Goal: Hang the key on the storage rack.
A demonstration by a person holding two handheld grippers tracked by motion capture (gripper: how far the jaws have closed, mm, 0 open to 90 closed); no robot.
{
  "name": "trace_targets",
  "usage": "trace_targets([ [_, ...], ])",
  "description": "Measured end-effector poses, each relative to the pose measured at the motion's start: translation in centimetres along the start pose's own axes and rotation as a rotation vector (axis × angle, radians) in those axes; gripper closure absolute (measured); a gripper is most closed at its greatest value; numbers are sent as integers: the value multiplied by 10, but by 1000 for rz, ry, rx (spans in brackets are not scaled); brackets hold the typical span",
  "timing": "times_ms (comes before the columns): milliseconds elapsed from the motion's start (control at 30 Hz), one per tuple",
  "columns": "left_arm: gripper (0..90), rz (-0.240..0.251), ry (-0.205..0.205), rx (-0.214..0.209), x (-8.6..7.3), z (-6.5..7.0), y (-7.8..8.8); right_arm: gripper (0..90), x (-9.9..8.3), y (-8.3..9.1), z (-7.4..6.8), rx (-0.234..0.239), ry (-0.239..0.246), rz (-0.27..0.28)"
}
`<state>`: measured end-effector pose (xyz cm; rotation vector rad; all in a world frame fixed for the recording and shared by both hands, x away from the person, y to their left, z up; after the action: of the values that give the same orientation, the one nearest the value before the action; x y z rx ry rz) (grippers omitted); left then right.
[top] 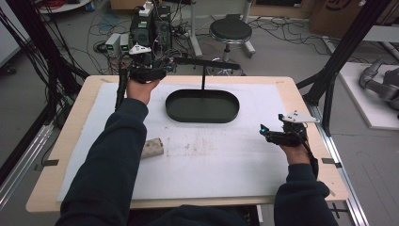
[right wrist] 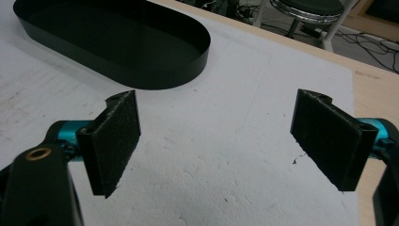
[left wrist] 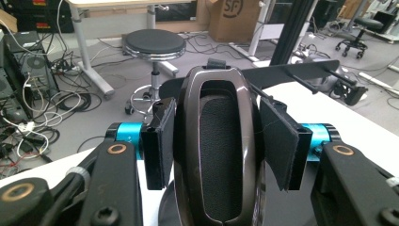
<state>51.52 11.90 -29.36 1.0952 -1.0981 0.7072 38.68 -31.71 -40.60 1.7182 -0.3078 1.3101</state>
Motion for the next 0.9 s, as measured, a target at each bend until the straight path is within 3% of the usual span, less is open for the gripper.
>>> trace_targets([
  [200,484,15,-5,-17,8,2,-3,167,-1,0,2,0,-7,-1],
  [367,484,10,-5,23,8,-2,-11,167,-1,1,2,0,-5,4],
  [567,484,11,32,20,3,-4,-19,167,-1,1,2,2,-8,4],
  [900,484,12,28,18,7,-2,-12,167,-2,0,2,2,-4,-2],
])
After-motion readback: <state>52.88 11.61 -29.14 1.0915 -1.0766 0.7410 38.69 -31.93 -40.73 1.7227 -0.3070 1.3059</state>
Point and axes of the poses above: each handheld gripper's, and its own axes: y roughly backward along the jaws, x roughly out of its top, z roughly to its right, the point moved 4 cm from there along -y, roughly forward along the jaws, and after that the axes turned 13 degrees about x, right-handed, at the moved point
